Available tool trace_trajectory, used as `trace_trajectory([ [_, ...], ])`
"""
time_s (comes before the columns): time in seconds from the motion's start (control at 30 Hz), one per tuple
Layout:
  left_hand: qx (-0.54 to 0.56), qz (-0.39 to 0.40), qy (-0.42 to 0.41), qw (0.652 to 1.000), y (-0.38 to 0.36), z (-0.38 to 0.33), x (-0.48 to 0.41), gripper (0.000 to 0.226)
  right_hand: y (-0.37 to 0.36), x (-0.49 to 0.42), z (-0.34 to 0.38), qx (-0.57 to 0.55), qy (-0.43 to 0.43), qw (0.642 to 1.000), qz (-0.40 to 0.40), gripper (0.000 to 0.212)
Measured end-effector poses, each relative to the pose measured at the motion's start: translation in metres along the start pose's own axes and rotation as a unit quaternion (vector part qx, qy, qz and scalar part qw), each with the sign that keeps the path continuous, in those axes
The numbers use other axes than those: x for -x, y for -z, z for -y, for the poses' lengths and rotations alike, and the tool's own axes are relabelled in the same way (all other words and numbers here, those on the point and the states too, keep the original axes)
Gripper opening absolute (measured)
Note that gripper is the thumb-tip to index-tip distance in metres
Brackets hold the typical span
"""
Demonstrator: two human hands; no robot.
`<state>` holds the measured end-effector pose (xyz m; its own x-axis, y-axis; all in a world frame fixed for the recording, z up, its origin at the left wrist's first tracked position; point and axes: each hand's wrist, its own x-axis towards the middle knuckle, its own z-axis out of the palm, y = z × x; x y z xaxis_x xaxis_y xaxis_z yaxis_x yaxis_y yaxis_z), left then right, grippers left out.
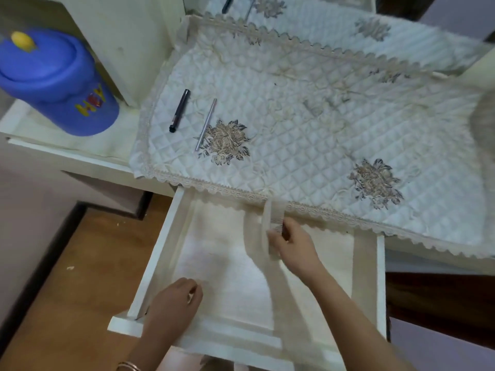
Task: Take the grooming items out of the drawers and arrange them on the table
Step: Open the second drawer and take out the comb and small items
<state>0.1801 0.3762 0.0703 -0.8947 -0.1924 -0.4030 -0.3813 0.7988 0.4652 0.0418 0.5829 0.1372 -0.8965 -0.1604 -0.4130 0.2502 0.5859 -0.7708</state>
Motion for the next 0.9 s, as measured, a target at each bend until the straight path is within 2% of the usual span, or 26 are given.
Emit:
trace_trajectory([
  [0.1, -0.013, 0.015, -0.001, 1.000, 0.001, 0.000, 0.000, 0.019, 0.034, -0.040, 0.029, -0.007, 0.021, 0.997, -0.071, 0.034],
  [0.17, -0.027, 0.009, 0.001, 1.000, 0.000, 0.001, -0.001, 0.018, 0.053, -0.074, 0.047, 0.003, 0.014, 0.994, -0.110, 0.043],
  [0.27, -0.041, -0.009, 0.022, 0.999, -0.003, 0.004, -0.003, 0.029, 0.066, -0.119, 0.063, -0.018, -0.003, 0.995, -0.103, 0.050],
  [0.37, -0.086, -0.021, 0.051, 0.995, -0.002, -0.002, -0.007, 0.021, 0.062, -0.149, 0.061, 0.011, -0.014, 0.995, -0.097, 0.060],
  [0.47, -0.122, -0.003, 0.063, 0.990, -0.001, -0.008, -0.005, 0.019, 0.049, -0.156, 0.050, 0.094, 0.013, 0.988, -0.121, 0.054],
  [0.53, -0.119, -0.003, 0.058, 0.991, 0.000, -0.010, -0.002, 0.021, 0.041, -0.149, 0.041, 0.133, 0.041, 0.984, -0.109, 0.049],
  [0.63, -0.080, -0.013, 0.038, 0.996, 0.002, -0.015, -0.001, 0.027, 0.039, -0.130, 0.035, 0.131, 0.084, 0.983, -0.099, 0.053],
  [0.73, -0.078, -0.018, 0.014, 0.997, 0.007, -0.014, 0.000, 0.029, 0.042, -0.095, 0.025, 0.148, 0.145, 0.971, -0.117, 0.047],
  [0.83, -0.073, -0.016, -0.043, 0.996, 0.010, -0.008, 0.006, 0.051, 0.042, -0.033, -0.007, 0.172, 0.175, 0.965, -0.088, 0.040],
  [0.9, -0.079, 0.011, -0.072, 0.994, 0.013, -0.005, 0.008, 0.060, 0.038, 0.015, -0.043, 0.195, 0.149, 0.969, -0.041, 0.037],
])
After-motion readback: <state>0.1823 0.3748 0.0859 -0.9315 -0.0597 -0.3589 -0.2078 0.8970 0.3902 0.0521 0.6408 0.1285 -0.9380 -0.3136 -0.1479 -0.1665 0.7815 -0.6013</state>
